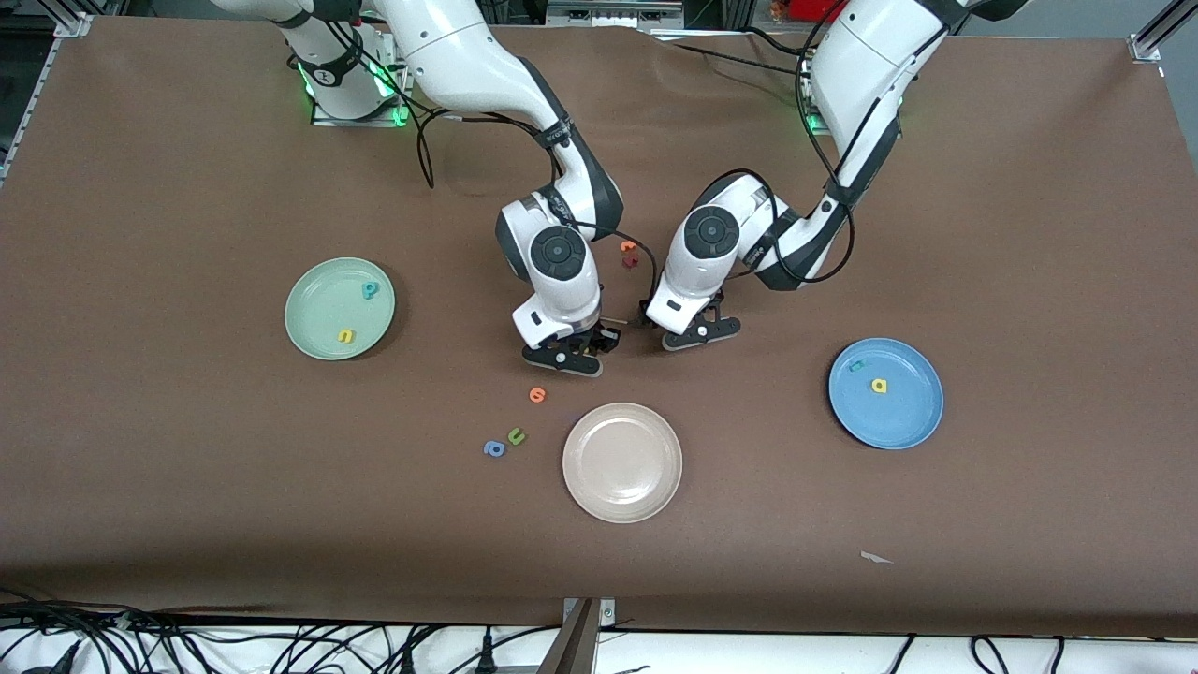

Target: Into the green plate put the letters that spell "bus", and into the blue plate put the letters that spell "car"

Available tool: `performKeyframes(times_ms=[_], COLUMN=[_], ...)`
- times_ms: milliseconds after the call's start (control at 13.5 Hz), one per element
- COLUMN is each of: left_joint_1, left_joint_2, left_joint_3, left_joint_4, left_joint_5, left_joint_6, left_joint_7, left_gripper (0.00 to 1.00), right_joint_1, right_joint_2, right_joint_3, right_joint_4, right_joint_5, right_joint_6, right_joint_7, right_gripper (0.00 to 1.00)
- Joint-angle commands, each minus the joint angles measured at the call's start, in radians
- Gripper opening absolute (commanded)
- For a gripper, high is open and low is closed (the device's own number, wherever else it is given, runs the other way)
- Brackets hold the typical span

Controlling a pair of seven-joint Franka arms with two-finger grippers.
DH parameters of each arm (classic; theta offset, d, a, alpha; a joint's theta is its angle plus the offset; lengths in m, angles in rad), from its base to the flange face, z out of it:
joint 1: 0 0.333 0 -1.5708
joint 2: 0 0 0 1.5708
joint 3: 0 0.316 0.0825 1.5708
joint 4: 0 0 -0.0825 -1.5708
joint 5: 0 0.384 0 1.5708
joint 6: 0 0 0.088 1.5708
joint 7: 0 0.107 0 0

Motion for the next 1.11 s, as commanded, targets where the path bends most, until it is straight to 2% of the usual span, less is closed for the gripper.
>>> performKeyframes(times_ms=[0,74,222,444,518,740,887,1035], left_joint_1=[-0.008,-0.008,-0.008,-0.007,-0.007,0.001,0.033,0.091], left_joint_2=[0.026,0.027,0.027,0.027,0.027,0.023,-0.011,-0.031], left_joint_3=[0.003,0.003,0.003,0.003,0.003,0.002,0.002,-0.001], left_joint_4=[0.027,0.027,0.027,0.025,0.025,0.025,0.039,0.074], left_joint_5=[0.045,0.047,0.053,0.054,0.054,0.054,0.054,0.054], left_joint_6=[0.001,0.001,0.001,0.001,0.001,0.001,-0.03,-0.123], left_joint_7=[-0.041,-0.044,-0.044,-0.044,-0.044,-0.036,-0.016,0.075], left_gripper=[0.61,0.57,0.5,0.37,0.31,0.23,0.23,0.23], right_joint_1=[-0.006,-0.009,-0.019,-0.022,-0.02,-0.019,-0.019,-0.02], right_joint_2=[0.008,0.005,-0.031,-0.107,-0.114,-0.116,-0.116,-0.115], right_joint_3=[0.008,0.008,-0.006,-0.122,-0.172,-0.317,-0.389,-0.449], right_joint_4=[0.021,0.022,0.022,0.022,0.021,0.006,-0.068,-0.15], right_joint_5=[0.009,0.011,0.002,0.005,-0.005,-0.009,-0.008,-0.008], right_joint_6=[-0.038,-0.061,-0.163,-0.378,-0.463,-0.643,-0.652,-0.639], right_joint_7=[-0.033,-0.065,-0.125,-0.291,-0.347,-0.55,-0.659,-0.754], right_gripper=[0.09,0.05,0.05,0.05,0.05,0.05,0.05,0.05])
